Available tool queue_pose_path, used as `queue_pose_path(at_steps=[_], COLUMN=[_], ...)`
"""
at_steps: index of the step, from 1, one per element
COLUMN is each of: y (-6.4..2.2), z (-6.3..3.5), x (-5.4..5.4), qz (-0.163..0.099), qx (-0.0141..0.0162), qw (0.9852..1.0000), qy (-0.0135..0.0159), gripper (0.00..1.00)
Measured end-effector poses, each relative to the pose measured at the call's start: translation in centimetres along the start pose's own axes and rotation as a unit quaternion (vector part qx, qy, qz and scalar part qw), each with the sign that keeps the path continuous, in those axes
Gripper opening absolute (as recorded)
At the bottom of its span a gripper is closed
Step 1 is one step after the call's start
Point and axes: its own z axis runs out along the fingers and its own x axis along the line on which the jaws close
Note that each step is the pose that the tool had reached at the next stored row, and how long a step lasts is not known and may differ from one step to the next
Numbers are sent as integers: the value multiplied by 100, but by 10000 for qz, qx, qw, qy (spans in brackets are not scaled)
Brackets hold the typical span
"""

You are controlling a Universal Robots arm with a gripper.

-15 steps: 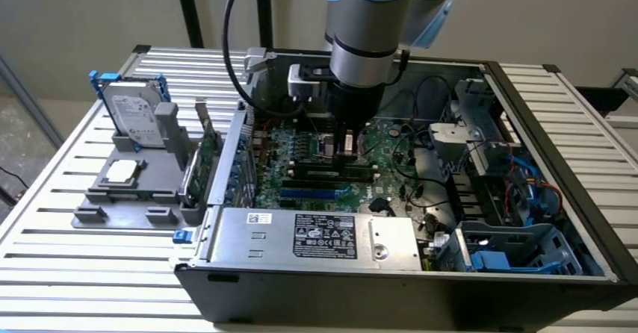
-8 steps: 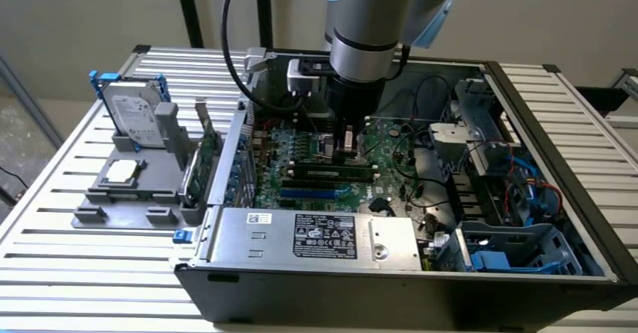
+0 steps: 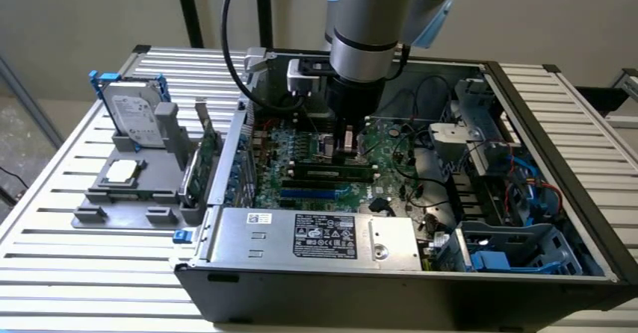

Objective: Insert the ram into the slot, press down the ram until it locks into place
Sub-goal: 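Press down the ram until it locks into place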

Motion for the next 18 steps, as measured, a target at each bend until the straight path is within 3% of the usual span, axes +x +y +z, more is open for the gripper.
queue_pose_path(at_steps=[9,18], y=[1,8], z=[5,155], x=[0,-7], qz=[0,0], qx=[0,5], qw=[10000,10000], qy=[1,6], gripper=[11,11])
